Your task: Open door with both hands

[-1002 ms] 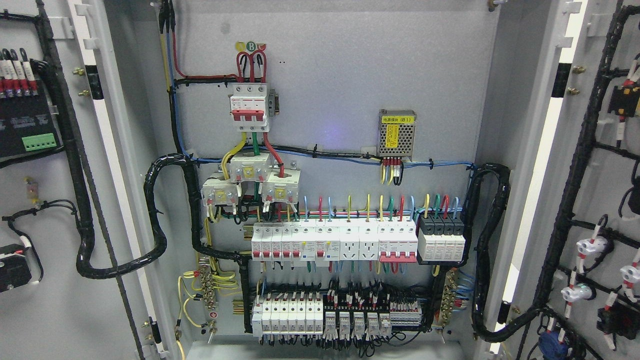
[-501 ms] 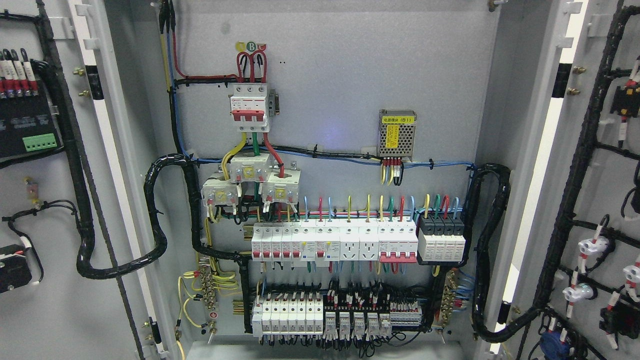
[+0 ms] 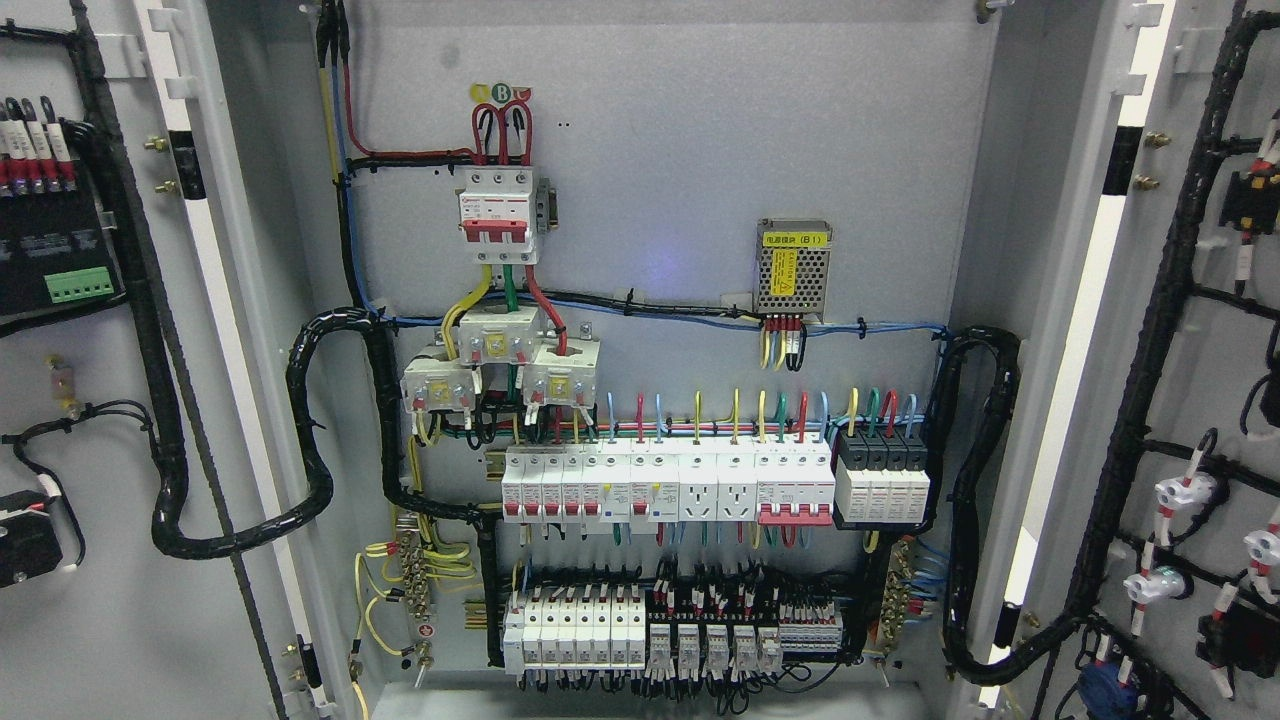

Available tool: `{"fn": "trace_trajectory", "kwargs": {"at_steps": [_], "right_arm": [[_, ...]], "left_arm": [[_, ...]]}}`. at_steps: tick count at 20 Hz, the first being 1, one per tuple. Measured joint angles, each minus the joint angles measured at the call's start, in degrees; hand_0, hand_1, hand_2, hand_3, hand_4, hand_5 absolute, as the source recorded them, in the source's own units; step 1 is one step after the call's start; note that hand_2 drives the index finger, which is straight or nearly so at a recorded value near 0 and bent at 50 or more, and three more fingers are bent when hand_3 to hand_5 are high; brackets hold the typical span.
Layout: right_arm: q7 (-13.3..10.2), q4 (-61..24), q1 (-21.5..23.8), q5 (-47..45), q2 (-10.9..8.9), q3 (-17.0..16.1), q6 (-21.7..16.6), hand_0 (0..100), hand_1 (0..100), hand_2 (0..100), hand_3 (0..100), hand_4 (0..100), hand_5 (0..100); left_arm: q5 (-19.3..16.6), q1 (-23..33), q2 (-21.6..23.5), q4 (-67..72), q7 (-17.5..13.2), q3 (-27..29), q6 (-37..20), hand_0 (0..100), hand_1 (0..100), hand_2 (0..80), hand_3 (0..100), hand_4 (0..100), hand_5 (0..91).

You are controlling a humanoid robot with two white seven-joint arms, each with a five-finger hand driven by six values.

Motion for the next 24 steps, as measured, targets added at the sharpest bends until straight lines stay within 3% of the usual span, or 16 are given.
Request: {"fn": "trace_trajectory", "kwargs": {"at_steps": [8,16,24], "right_arm": [[0.17,-0.55,1.11,-0.15,-2.86,6.16,-2.32,12,39,0,0,0,0],[0.18,1.56,3.39,1.01,-5.32,16.63,-2.67,12,39,0,0,0,0],[0.34,8.9,5.28,4.99,-5.23,27.94,-2.67,12,39,0,0,0,0]], "left_arm": [[-3.93,7.27,-5.05,-8.69,-0.04,-4.66,0.0,12,39,0.0,0,0,0.0],[-11.46,13.13,-10.89,-15.39,0.48,-10.94,0.78,12,39,0.0,0,0,0.0],[-15.47,22.37,-11.49,-18.71,2.67,-17.38,25.7,12,39,0.0,0,0,0.0]]}}
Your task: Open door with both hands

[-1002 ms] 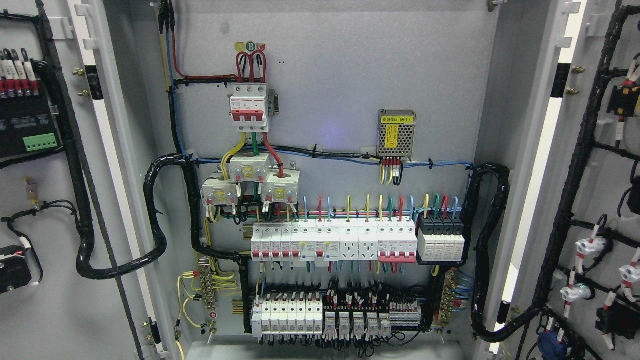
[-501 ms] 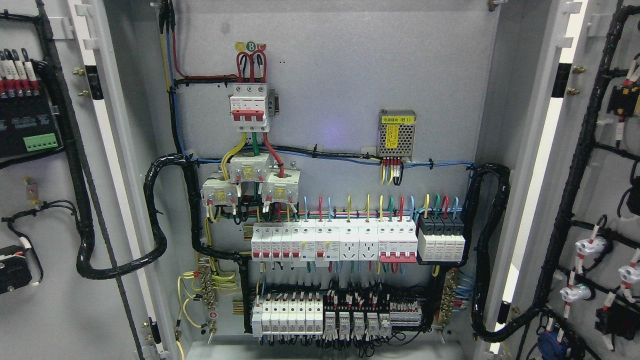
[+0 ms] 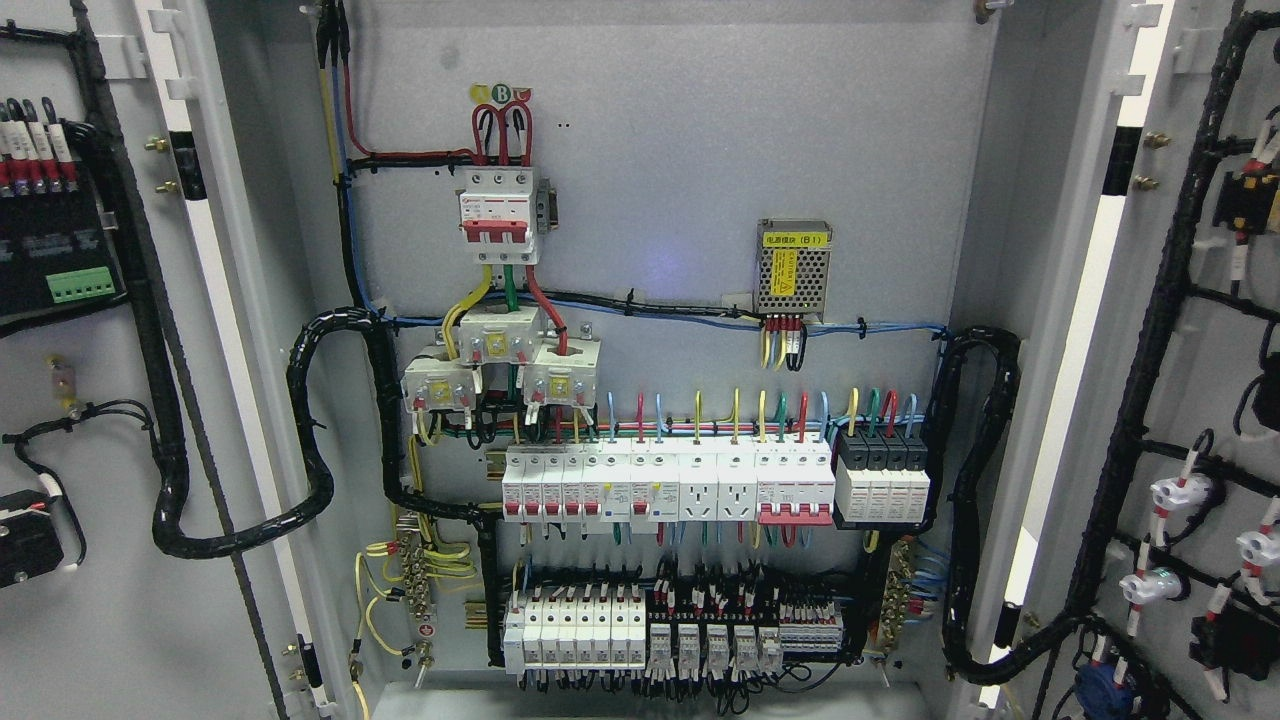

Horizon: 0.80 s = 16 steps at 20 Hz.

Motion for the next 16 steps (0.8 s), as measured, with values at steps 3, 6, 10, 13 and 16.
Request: {"fn": "trace_trajectory", "kwargs": {"at_steps": [3,6,10,13,16], "right_arm": [[0.03,3.04,1.51,0.7,0.24,3.23,0.0,12,39,0,0,0,0],[-0.1,6.13,4.08,1.09,0.44,6.29,0.0,12,39,0,0,0,0],[-0.19,11.18,7.76,1.4,0.71,9.97,0.0,12,39,0,0,0,0],[-0.21,16.17,9.36,1.55,1.33,12.05,-0.17,12,39,0,0,0,0],[-0.23,22.41,10.23,2.16,2.61,13.67,-0.19,12,39,0,0,0,0]], "left_arm": [[-0.56,5.66,0.48,-0.06,-0.57,-1.89,4.84,12,39,0.0,0,0,0.0],[-1.05,10.82,0.81,0.32,-2.84,-3.18,9.11,12,39,0.0,0,0,0.0],[-2.5,15.88,1.13,2.43,-4.17,-3.69,13.48,12,39,0.0,0,0,0.0],[-3.79,18.29,1.35,5.85,-4.45,-3.76,14.82,12,39,0.0,0,0,0.0],[-4.62,18.94,1.59,11.09,-4.59,-3.82,15.31,12,39,0.0,0,0,0.0]]}}
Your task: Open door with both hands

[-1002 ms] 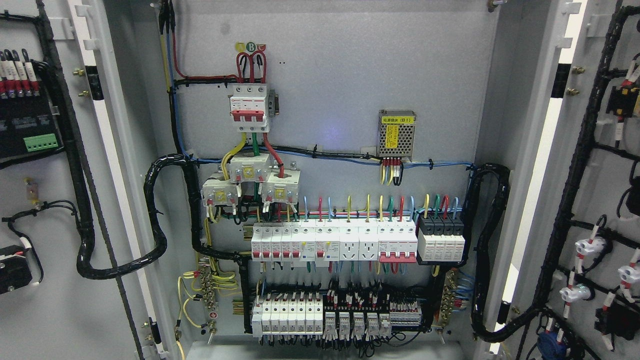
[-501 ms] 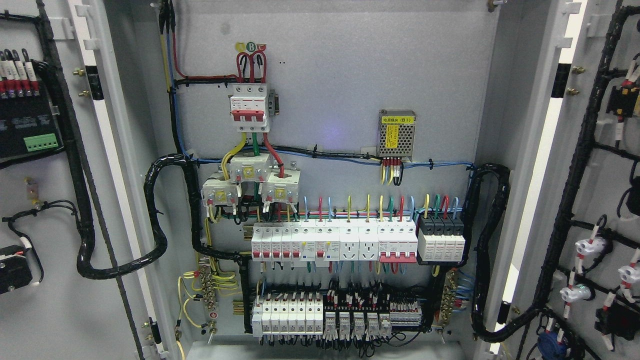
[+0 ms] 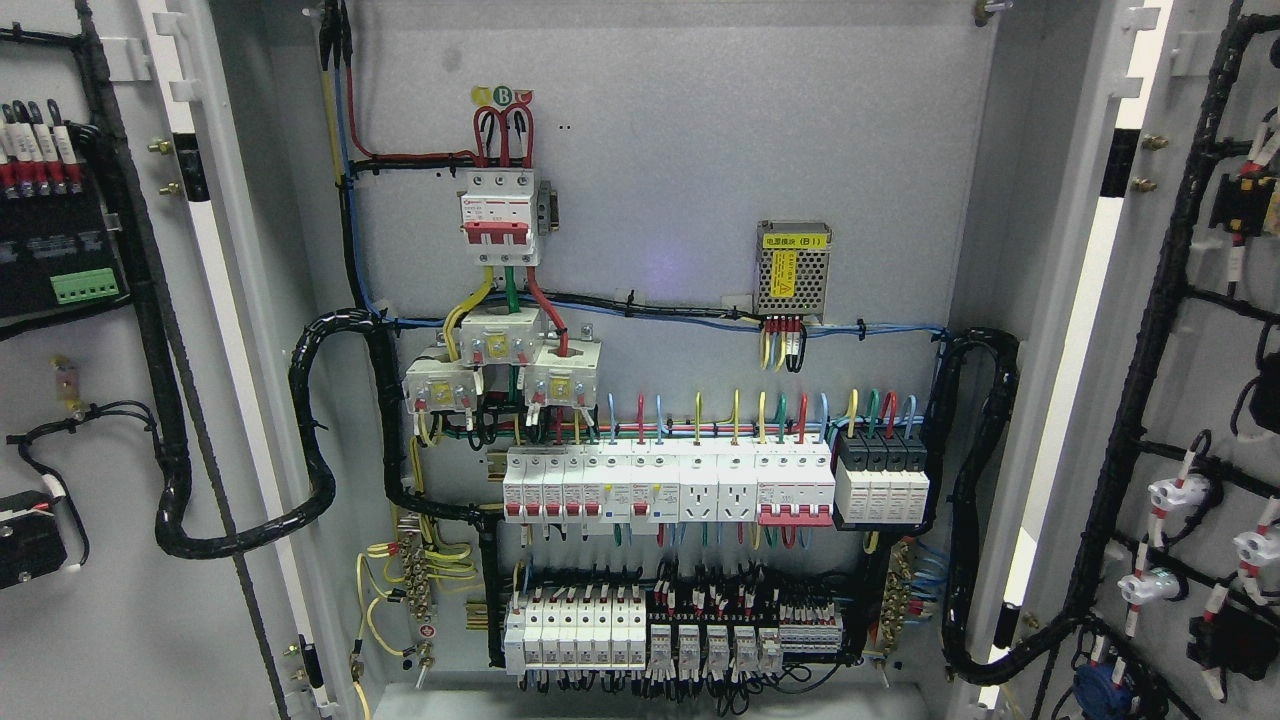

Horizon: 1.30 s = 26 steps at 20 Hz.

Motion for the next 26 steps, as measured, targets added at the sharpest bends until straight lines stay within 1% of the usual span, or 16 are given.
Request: {"fn": "trace_trajectory", "kwargs": {"at_steps": [3,5,7,10,14,15,16,19,21,23,26], "right_arm": [[-0.02,7.2,0.07,1.7,1.72,1.05,0.0,12,39,0,0,0,0],[-0.04,12.53,-0.8,2.74,3.15,1.54,0.01,12,39,0,0,0,0],[-0.12,18.12,-2.37,3.51,4.67,1.75,0.06,12,39,0,0,0,0],[-0.48,27.8,-5.98,4.3,7.25,1.52,0.2,12,39,0,0,0,0],[-0.66,41.56,-12.67,4.87,10.59,0.87,0.71,12,39,0,0,0,0],[-0.9,44.75,-14.27,4.98,11.26,0.75,1.16,12,39,0,0,0,0],[-1.76,47.64,-15.71,5.05,11.8,0.62,1.91,12,39,0,0,0,0],[-5.67,55.67,-19.99,5.27,13.4,0.35,7.78,12,39,0,0,0,0],[-7.61,59.56,-22.11,5.78,14.18,0.19,11.75,12,39,0,0,0,0],[-8.92,63.09,-24.35,6.73,14.89,0.03,16.14,12,39,0,0,0,0],[-10.22,67.17,-27.13,7.81,15.71,-0.12,23.19,12,39,0,0,0,0]], "left_arm": [[-1.07,-1.93,0.14,7.19,-0.11,-0.05,0.23,12,39,0.0,0,0,0.0],[-2.09,-4.52,0.17,12.32,-0.13,-0.08,0.26,12,39,0.0,0,0,0.0],[-2.93,-8.28,0.01,18.07,-0.14,-0.09,0.19,12,39,0.0,0,0,0.0],[-3.96,-15.35,-0.65,28.2,-0.2,-0.11,-0.02,12,39,0.0,0,0,0.0],[-5.53,-25.21,-2.07,42.72,-0.43,-0.12,-0.12,12,39,0.0,0,0,0.0],[-5.82,-27.29,-2.55,46.11,-0.45,-0.15,-0.18,12,39,0.0,0,0,0.0],[-6.06,-29.18,-2.96,49.2,-0.35,-0.13,-0.23,12,39,0.0,0,0,0.0],[-6.53,-34.23,-4.14,58.76,-0.16,-0.16,-0.43,12,39,0.0,0,0,0.0],[-6.72,-36.78,-4.72,64.37,0.07,-0.16,-0.55,12,39,0.0,0,0,0.0],[-6.84,-38.6,-5.23,69.1,0.17,-0.16,-0.56,12,39,0.0,0,0,0.0],[-6.99,-40.32,-5.84,74.85,0.28,-0.17,-0.59,12,39,0.0,0,0,0.0]]}}
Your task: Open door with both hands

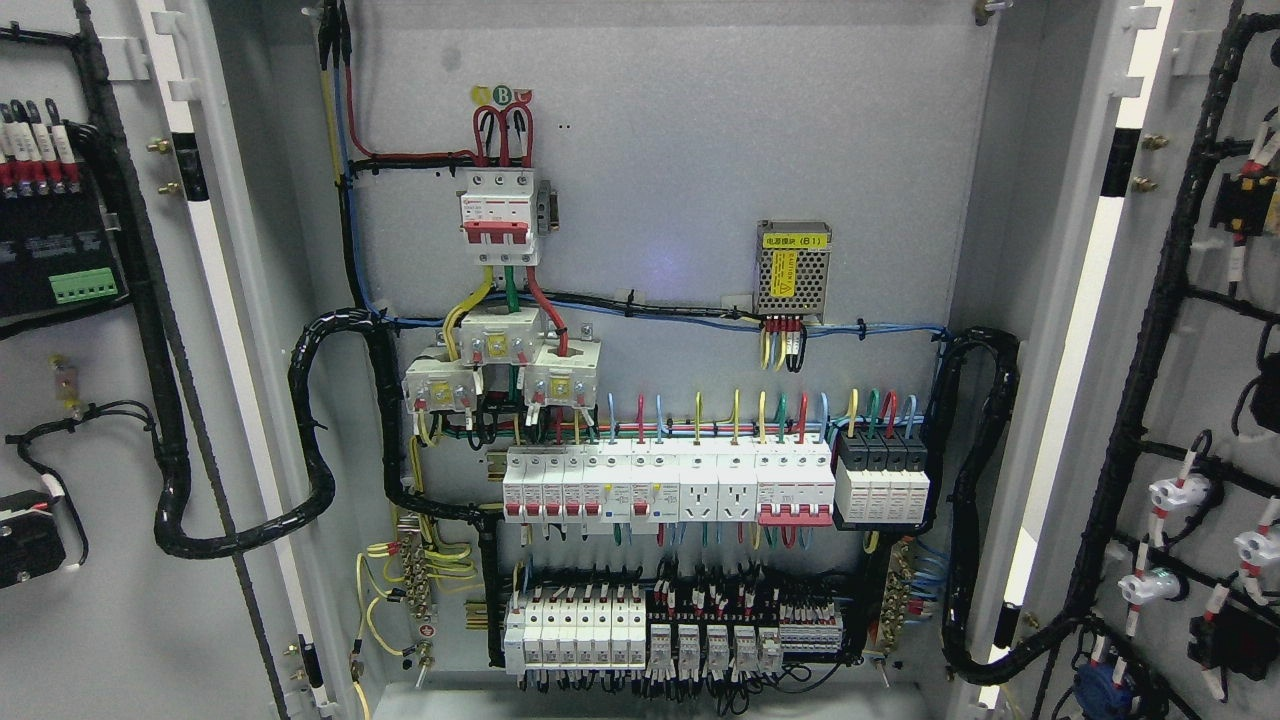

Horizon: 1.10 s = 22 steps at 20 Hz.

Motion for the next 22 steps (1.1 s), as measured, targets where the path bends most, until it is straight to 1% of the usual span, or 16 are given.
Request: {"fn": "trace_trajectory", "kwargs": {"at_steps": [1,3,7,11,17,22], "right_arm": [[-0.56,1.17,-0.84,0.31,0.23,-0.06,2.41,12,39,0,0,0,0],[-1.34,3.19,-2.44,0.74,0.61,-0.13,5.73,12,39,0,0,0,0],[-3.36,6.23,-4.55,1.49,1.21,-0.22,10.07,12,39,0,0,0,0],[-4.2,8.36,-5.98,3.62,1.73,-0.33,11.3,12,39,0,0,0,0],[-4.3,10.37,-7.07,5.18,3.14,-0.42,11.62,12,39,0,0,0,0],[-4.32,11.41,-7.41,5.7,3.93,-0.47,11.66,12,39,0,0,0,0]], "left_arm": [[-0.03,-0.4,-0.17,1.71,0.03,0.0,0.0,12,39,0.0,0,0,0.0],[-0.62,-1.05,-0.48,5.06,0.05,0.0,-0.01,12,39,0.0,0,0,0.0],[-1.49,-1.76,-0.92,9.99,0.1,-0.01,-0.19,12,39,0.0,0,0,0.0],[-1.7,-2.04,-1.23,13.42,0.13,-0.01,-0.25,12,39,0.0,0,0,0.0],[-0.66,-2.15,-1.53,16.56,0.13,-0.01,-0.08,12,39,0.0,0,0,0.0],[-0.09,-2.19,-1.68,18.08,0.39,-0.02,-0.03,12,39,0.0,0,0,0.0]]}}
